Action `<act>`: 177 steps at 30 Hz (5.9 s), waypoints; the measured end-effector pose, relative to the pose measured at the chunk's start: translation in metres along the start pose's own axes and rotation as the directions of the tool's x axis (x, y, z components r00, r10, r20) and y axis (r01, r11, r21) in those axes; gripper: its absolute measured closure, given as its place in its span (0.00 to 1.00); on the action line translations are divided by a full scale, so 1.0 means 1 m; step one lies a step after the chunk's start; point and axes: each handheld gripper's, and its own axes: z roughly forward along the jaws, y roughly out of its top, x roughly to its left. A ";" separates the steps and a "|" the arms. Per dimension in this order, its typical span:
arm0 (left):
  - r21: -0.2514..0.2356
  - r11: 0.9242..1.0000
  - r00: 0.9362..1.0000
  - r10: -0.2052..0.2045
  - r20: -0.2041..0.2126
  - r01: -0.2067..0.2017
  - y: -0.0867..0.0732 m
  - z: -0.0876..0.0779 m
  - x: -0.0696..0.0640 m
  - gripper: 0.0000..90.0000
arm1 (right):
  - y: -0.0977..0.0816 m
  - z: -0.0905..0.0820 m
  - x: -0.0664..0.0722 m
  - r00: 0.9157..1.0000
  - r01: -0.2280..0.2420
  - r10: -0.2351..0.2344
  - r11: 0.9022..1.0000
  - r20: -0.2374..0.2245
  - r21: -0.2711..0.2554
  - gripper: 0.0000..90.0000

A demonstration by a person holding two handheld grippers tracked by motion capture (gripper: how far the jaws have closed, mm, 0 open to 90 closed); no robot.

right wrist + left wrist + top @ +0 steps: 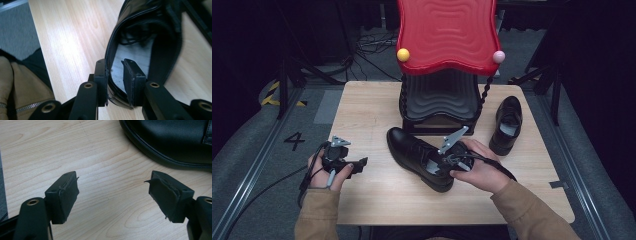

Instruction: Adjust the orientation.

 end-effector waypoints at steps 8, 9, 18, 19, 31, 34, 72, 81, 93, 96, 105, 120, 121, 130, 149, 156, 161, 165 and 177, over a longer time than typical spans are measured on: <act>0.000 1.000 1.000 0.001 0.003 -0.001 0.000 0.002 0.000 0.27 | 0.009 0.032 -0.001 0.999 0.010 -0.002 0.988 -0.052 0.155 0.80; 0.000 1.000 1.000 0.001 0.004 -0.001 0.000 0.002 0.000 0.27 | 0.011 0.038 -0.001 0.998 0.025 -0.014 0.982 -0.059 0.185 0.80; 0.002 1.000 1.000 -0.002 0.002 0.002 0.000 0.001 0.000 0.27 | 0.015 0.056 0.000 0.998 0.051 -0.036 0.952 -0.056 0.302 0.93; 0.004 1.000 1.000 0.000 0.001 0.000 0.000 0.001 0.000 0.27 | 0.015 0.056 0.001 0.998 0.053 -0.038 0.951 -0.054 0.304 0.93; 0.002 1.000 1.000 -0.003 0.002 0.003 0.000 0.001 0.000 0.27 | 0.014 0.049 0.012 0.997 0.072 -0.067 0.966 -0.027 0.250 0.95; 0.003 1.000 1.000 -0.002 0.003 0.002 0.000 0.002 0.000 0.27 | 0.009 0.041 0.021 0.998 0.058 -0.052 0.974 -0.033 0.219 0.95; 0.007 1.000 1.000 0.012 0.015 -0.012 0.002 0.004 -0.002 0.27 | -0.047 0.016 0.045 0.966 -0.259 0.252 0.947 0.060 0.189 0.86; 0.006 1.000 1.000 0.009 0.021 -0.009 0.006 0.007 -0.001 0.27 | -0.050 0.009 0.043 0.961 -0.275 0.274 0.951 0.025 0.145 0.75; 0.010 1.000 0.999 0.019 0.027 -0.019 0.009 0.011 -0.003 0.27 | -0.054 -0.022 0.039 0.953 -0.303 0.303 0.953 -0.007 0.006 0.71; 0.012 1.000 1.000 0.019 0.025 -0.019 0.008 0.011 -0.004 0.27 | -0.056 -0.031 0.034 0.951 -0.308 0.308 0.951 -0.010 -0.038 0.71; 0.011 1.000 1.000 0.016 0.024 -0.016 0.008 0.011 -0.004 0.27 | -0.064 -0.056 0.015 0.935 -0.349 0.353 0.921 -0.004 -0.172 0.71; 0.010 1.000 1.000 0.013 0.016 -0.013 0.010 0.012 -0.003 0.27 | -0.083 -0.090 -0.073 0.851 -0.464 0.510 0.843 0.128 -0.270 0.65; 0.010 1.000 1.000 0.013 0.016 -0.013 0.010 0.012 -0.003 0.27 | -0.083 -0.090 -0.073 0.851 -0.464 0.510 0.843 0.128 -0.270 0.65; 0.010 1.000 1.000 0.015 0.016 -0.015 0.009 0.011 -0.001 0.26 | -0.092 -0.092 -0.128 0.774 -0.530 0.581 0.812 0.253 -0.243 0.61; 0.015 1.000 1.000 0.004 0.014 -0.004 0.008 0.011 0.000 0.26 | -0.112 -0.055 -0.193 0.641 -0.717 0.695 0.693 0.326 -0.068 0.63; 0.014 1.000 1.000 0.000 0.019 0.000 0.007 0.011 0.000 0.26 | -0.117 -0.036 -0.198 0.633 -0.765 0.739 0.642 0.233 0.042 0.87; 0.018 1.000 1.000 0.002 0.015 -0.002 0.006 0.010 0.001 0.26 | -0.115 -0.034 -0.200 0.635 -0.769 0.745 0.636 0.207 0.071 0.92; 0.013 1.000 1.000 -0.001 0.014 0.001 0.006 0.009 0.001 0.26 | -0.114 -0.034 -0.198 0.648 -0.756 0.727 0.651 0.228 0.070 0.93; 0.015 1.000 1.000 -0.005 0.015 0.005 0.005 0.010 0.003 0.26 | -0.116 -0.052 -0.187 0.701 -0.696 0.681 0.718 0.211 -0.006 0.92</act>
